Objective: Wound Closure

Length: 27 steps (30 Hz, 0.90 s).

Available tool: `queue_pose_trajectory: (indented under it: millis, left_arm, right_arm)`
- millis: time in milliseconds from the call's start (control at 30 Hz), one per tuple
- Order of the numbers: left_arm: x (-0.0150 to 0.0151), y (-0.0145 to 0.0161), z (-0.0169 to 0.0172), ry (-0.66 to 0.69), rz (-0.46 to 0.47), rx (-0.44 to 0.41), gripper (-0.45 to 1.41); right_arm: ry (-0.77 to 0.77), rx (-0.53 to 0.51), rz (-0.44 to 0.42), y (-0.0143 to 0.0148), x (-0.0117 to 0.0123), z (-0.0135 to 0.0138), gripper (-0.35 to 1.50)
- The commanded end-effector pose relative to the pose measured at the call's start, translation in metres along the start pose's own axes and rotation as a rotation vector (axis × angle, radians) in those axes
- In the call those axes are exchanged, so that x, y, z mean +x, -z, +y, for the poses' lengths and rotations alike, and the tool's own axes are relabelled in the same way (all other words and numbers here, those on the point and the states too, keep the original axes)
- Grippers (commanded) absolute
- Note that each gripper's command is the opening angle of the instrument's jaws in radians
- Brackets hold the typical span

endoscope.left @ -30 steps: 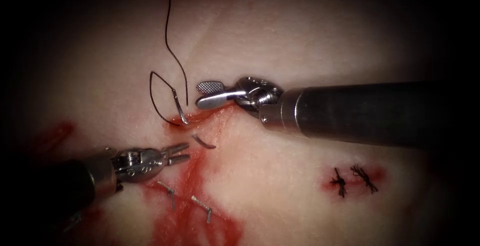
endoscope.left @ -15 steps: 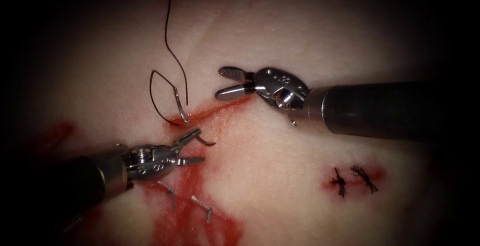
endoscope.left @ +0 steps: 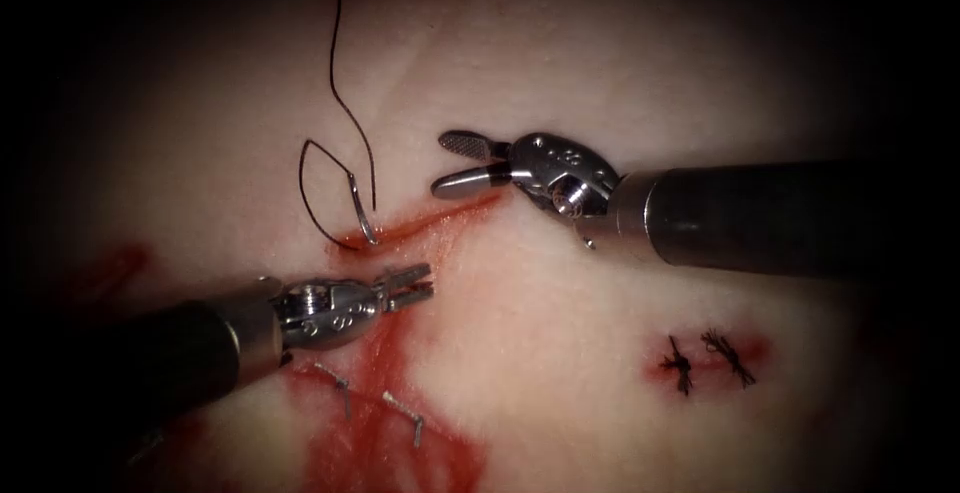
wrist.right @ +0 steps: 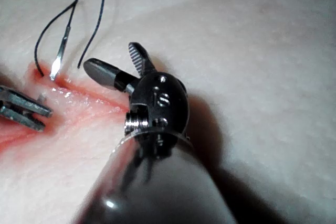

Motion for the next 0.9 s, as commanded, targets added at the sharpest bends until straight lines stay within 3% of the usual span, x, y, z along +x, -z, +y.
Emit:
queue_pose_trajectory:
  millis: [33, 133, 233, 333, 633, 800, 900]
  left_arm:
    - [0.0000, -0.0010, 0.0003, 0.002, -0.022, 0.023, -0.20]
    - [-0.0002, -0.0012, 0.0008, 0.011, -0.049, 0.049, -0.45]
    - [-0.0006, -0.0009, 0.0013, 0.021, -0.057, 0.055, -0.45]
    - [-0.0005, -0.0001, 0.0012, 0.098, 0.023, -0.036, -0.45]
    - [0.0013, 0.0033, 0.0007, 0.512, 0.314, -0.276, -0.45]
    - [0.0023, 0.0051, 0.0007, 0.622, 0.439, -0.413, -0.45]
    - [0.0026, 0.0061, 0.0012, 0.671, 0.480, -0.491, -0.45]
  right_arm:
    - [-0.001, 0.002, 0.000, -0.0007, -0.0006, 0.0000, 0.64]
    - [-0.001, 0.002, 0.000, -0.0007, -0.0005, 0.0000, 0.59]
    - [-0.001, -0.002, 0.001, -0.0007, -0.0005, 0.0001, 0.54]
    - [-0.001, -0.002, 0.001, -0.0007, -0.0005, 0.0001, 0.49]
    - [0.005, 0.004, 0.000, -0.0007, -0.0005, 0.0000, 0.29]
    - [-0.018, 0.026, -0.004, -0.0007, -0.0005, 0.0000, 0.17]
    - [-0.025, 0.028, -0.005, -0.0007, -0.0005, -0.0001, 0.00]
